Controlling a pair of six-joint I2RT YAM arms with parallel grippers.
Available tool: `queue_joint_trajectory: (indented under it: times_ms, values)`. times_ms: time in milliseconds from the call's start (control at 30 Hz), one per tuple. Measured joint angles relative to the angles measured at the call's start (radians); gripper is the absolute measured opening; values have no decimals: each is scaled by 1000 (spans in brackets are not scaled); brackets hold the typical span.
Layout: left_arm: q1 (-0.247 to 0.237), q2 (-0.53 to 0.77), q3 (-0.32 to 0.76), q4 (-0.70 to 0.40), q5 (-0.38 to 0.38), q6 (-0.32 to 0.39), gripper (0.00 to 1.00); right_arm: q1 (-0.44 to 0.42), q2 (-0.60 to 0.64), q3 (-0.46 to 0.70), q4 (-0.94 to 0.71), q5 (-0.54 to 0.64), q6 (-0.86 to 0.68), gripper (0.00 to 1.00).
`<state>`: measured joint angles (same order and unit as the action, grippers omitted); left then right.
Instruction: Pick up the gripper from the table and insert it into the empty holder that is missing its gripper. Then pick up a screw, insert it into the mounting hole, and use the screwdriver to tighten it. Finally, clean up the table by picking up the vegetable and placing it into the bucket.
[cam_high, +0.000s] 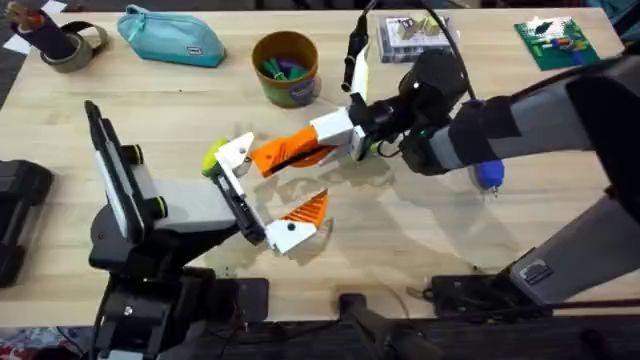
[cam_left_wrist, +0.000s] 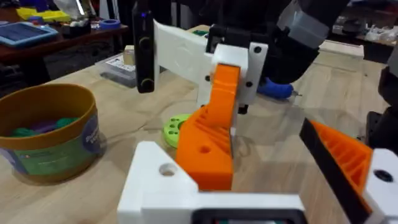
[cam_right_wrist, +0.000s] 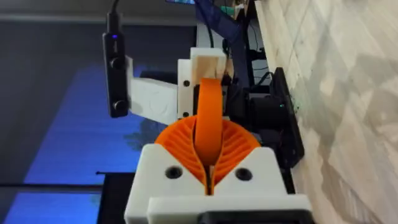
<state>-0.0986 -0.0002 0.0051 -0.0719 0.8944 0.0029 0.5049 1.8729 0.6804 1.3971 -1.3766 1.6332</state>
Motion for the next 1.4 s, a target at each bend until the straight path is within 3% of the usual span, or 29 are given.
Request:
queue_joint_trajectory:
  times_ms: [833, 1400]
  values:
    - [0, 0, 0, 0, 0, 0, 987, 5, 0, 0, 28, 1, -33, 24]
    - [0, 0, 0, 0, -3, 0, 988, 45, 0, 0, 26, 71, -51, 24]
